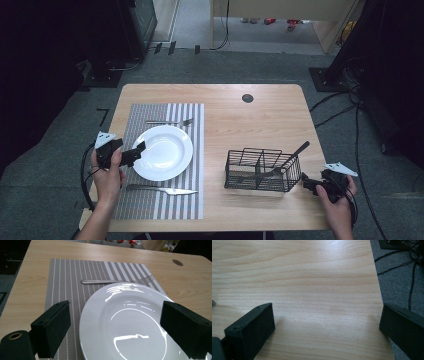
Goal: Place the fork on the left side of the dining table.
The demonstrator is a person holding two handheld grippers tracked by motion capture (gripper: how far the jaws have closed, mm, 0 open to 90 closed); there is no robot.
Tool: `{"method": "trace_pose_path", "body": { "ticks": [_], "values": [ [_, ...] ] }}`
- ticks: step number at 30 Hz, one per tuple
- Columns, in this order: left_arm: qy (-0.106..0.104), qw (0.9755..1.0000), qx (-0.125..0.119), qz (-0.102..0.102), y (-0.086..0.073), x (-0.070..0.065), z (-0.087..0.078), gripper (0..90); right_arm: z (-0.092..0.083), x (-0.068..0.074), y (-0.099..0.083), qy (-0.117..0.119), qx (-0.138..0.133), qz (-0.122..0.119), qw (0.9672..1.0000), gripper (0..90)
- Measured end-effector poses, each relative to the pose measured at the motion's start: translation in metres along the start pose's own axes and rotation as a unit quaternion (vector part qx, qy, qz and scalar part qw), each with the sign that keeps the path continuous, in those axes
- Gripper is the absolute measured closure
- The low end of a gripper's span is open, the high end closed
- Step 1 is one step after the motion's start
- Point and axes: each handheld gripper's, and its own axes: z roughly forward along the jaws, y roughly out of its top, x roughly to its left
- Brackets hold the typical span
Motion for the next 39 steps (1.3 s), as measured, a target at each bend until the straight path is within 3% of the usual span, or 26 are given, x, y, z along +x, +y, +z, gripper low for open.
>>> {"method": "trace_pose_path", "body": {
  "ticks": [11, 20, 26, 34, 35, 39],
  "values": [
    [0.011, 0.9999, 0.007, -0.003, -0.030, 0.015, -0.016, 10.1, 0.000, 0.000, 0.000, 0.000, 0.000, 0.000, 1.0000, 0.0],
    [0.031, 0.9992, 0.024, 0.000, -0.054, 0.029, -0.017, 9.4, 0.000, 0.000, 0.000, 0.000, 0.001, 0.000, 1.0000, 0.0],
    [0.046, 0.9981, 0.038, 0.015, -0.066, 0.034, -0.017, 9.3, 0.000, 0.000, 0.000, 0.000, 0.001, -0.001, 1.0000, 0.0],
    [0.073, 0.9954, 0.055, 0.028, -0.079, 0.041, -0.015, 9.3, 0.000, 0.000, 0.000, 0.000, 0.001, -0.001, 1.0000, 0.0],
    [0.086, 0.9936, 0.061, 0.041, -0.082, 0.042, -0.013, 9.3, 0.000, 0.000, 0.000, 0.000, 0.001, 0.000, 1.0000, 0.0],
    [0.086, 0.9928, 0.071, 0.044, -0.085, 0.042, -0.011, 9.3, 0.000, 0.000, 0.000, 0.000, 0.001, 0.000, 1.0000, 0.0]
  ]
}}
